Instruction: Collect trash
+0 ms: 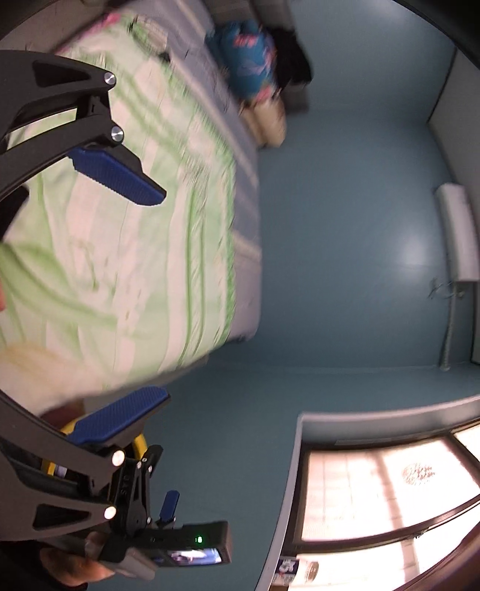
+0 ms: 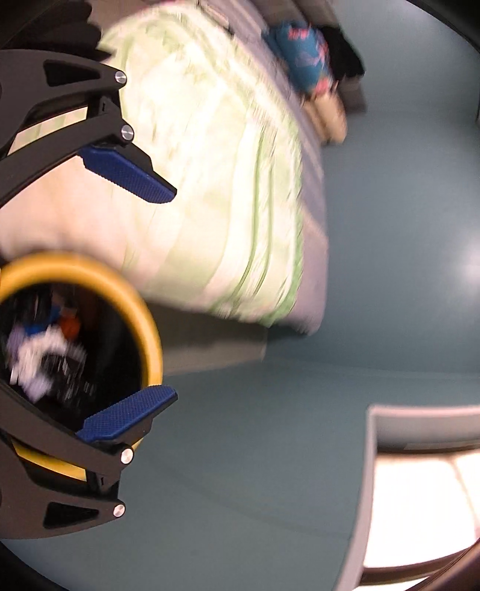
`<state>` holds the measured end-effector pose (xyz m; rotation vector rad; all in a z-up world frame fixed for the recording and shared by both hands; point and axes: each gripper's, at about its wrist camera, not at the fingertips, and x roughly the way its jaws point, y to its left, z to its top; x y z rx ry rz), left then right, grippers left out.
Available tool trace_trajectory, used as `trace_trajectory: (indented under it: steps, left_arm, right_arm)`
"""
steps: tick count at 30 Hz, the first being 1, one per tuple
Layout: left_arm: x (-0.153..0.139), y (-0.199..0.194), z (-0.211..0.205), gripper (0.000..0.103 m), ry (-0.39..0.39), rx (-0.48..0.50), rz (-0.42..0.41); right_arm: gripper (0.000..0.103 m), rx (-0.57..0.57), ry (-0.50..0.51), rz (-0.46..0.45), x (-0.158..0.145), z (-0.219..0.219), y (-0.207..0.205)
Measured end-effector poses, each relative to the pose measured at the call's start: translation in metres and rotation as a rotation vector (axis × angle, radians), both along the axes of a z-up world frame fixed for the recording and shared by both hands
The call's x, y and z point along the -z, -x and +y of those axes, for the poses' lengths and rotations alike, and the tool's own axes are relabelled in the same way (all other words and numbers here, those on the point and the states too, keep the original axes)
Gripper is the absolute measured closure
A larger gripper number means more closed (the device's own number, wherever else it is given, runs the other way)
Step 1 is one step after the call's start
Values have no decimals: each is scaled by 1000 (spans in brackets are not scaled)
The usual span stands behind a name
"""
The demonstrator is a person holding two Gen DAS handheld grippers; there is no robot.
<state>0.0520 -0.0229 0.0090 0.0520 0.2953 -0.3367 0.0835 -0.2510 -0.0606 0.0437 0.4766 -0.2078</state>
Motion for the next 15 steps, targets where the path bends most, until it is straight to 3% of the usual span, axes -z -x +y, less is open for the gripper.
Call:
trace_trajectory:
  steps: [9, 15]
  left_arm:
    - [-21, 43, 42, 8, 78, -127, -48]
    - [-18, 60, 58, 8, 131, -152, -39]
  right_arm:
    - [8, -44, 21, -230, -46, 71, 35]
    - [8, -56, 20, -270, -55, 90, 53]
